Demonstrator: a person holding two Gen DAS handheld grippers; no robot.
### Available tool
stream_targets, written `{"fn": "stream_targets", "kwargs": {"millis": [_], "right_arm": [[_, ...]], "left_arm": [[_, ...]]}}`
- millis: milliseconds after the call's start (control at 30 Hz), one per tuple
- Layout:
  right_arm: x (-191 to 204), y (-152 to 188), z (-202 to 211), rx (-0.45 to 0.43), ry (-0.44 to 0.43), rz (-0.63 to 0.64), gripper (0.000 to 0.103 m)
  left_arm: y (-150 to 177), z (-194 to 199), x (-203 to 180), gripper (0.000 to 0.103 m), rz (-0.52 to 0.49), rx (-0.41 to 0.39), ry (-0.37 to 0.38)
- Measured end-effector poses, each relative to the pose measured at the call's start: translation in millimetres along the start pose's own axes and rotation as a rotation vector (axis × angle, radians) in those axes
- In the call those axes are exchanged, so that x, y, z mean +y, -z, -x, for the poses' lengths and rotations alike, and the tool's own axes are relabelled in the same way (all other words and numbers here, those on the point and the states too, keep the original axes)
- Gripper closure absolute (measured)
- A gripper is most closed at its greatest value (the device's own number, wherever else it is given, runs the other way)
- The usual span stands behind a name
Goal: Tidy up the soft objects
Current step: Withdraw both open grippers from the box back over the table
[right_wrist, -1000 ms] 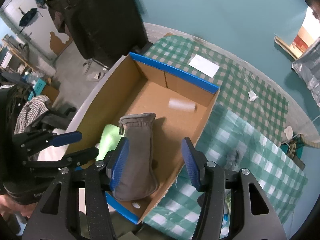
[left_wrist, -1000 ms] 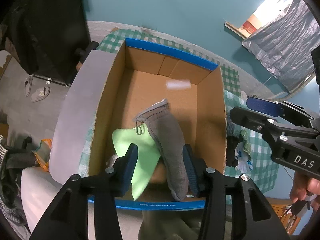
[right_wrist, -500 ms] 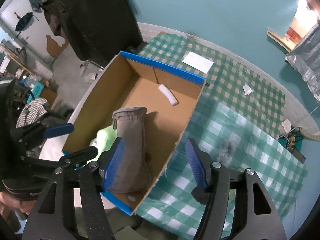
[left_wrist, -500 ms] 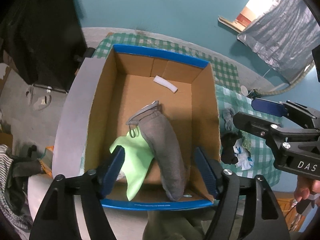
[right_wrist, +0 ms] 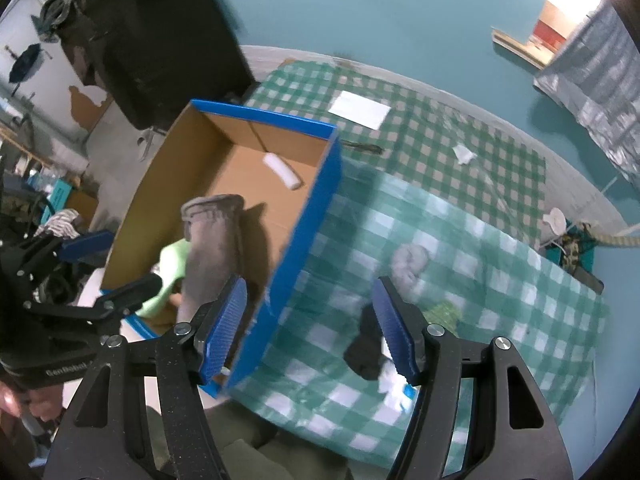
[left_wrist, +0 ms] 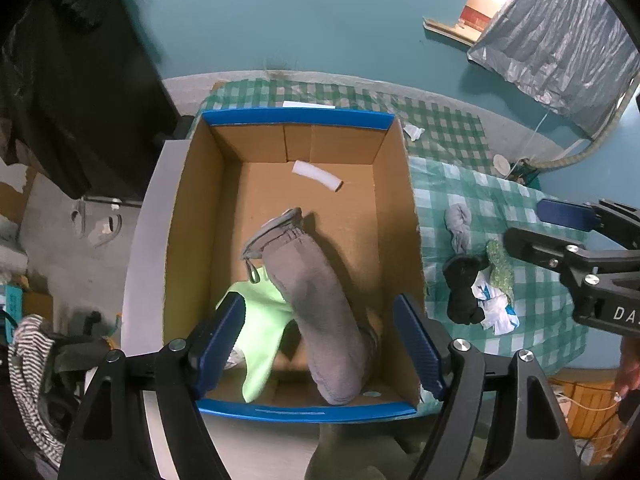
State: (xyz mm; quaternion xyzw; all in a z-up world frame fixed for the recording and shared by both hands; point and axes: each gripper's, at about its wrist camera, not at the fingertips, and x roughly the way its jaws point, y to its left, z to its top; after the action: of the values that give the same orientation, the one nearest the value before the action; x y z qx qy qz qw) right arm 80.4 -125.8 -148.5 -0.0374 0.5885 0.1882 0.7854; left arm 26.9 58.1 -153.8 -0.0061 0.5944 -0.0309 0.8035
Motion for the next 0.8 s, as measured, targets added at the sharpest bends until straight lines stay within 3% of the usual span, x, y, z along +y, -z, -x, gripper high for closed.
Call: {"fn": "stream_targets", "kwargs": {"millis": [300,600,800], "right_arm": [[-48,28,12,0.013,0.048,-0.073,0.037],[-95,56,20,0.033,0.086,-0.133,0.037],[-114,69,25,0.041,0.100,-0.158,0.037]], "left_arm": [[0,2,-31,0.023,-0.047,0.007,-0.075],[1,8,-66,0.022,-0.094,-0.018,-0.066],[0,3,-89,0.022,-0.135,-0.012,-0.129]]}}
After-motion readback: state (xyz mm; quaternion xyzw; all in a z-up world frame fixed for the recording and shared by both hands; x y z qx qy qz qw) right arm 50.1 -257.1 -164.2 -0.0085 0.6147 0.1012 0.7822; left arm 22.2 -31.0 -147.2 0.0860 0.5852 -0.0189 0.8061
